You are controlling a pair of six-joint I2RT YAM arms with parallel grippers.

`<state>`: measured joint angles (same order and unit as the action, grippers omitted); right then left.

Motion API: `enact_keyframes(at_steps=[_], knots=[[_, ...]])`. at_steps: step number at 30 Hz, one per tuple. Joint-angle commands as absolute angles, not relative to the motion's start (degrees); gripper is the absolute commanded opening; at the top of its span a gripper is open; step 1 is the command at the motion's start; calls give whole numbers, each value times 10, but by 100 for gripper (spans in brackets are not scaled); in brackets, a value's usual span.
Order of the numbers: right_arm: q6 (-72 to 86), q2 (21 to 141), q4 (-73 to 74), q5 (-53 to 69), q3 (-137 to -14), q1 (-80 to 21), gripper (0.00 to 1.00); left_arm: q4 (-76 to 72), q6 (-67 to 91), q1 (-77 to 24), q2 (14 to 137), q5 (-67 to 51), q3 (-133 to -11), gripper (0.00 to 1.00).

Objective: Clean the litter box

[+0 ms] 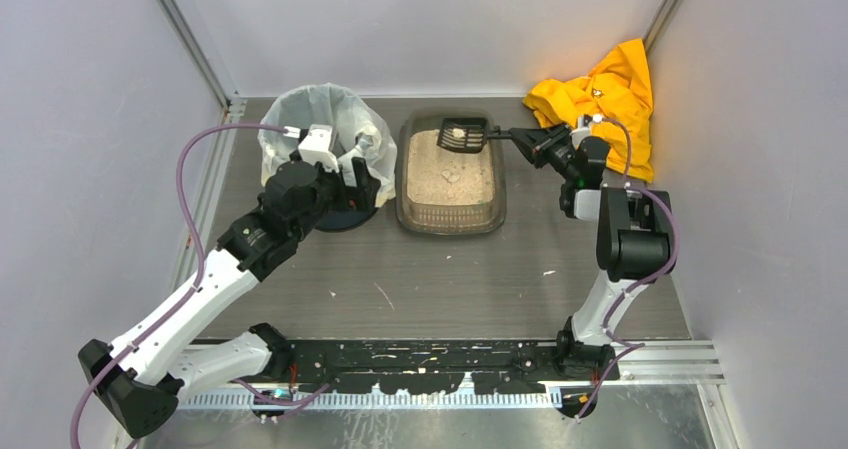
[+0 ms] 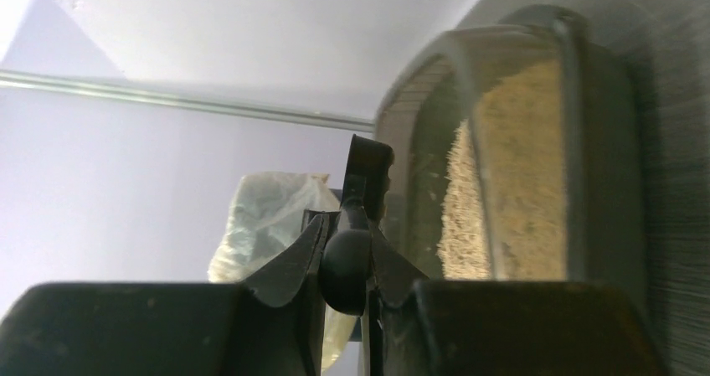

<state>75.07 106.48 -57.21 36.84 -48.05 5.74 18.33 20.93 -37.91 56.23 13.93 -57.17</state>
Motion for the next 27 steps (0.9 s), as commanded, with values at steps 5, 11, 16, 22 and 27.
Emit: enact_keyframes(at_steps=[5,11,16,22,27], knots=[[672,904,-356,371,-579,24,1,260,278,-379,511,281,-621,100],[668,894,-266,366,-682,-25,1,307,296,-379,405,424,-630,100],[623,921,-179,348,-787,-95,1,308,283,-379,323,460,-615,100],[592,996,-127,350,-919,-169,1,328,269,-379,287,464,-602,100],[487,1041,-43,342,-1010,-221,1,337,260,-379,270,458,-597,98]])
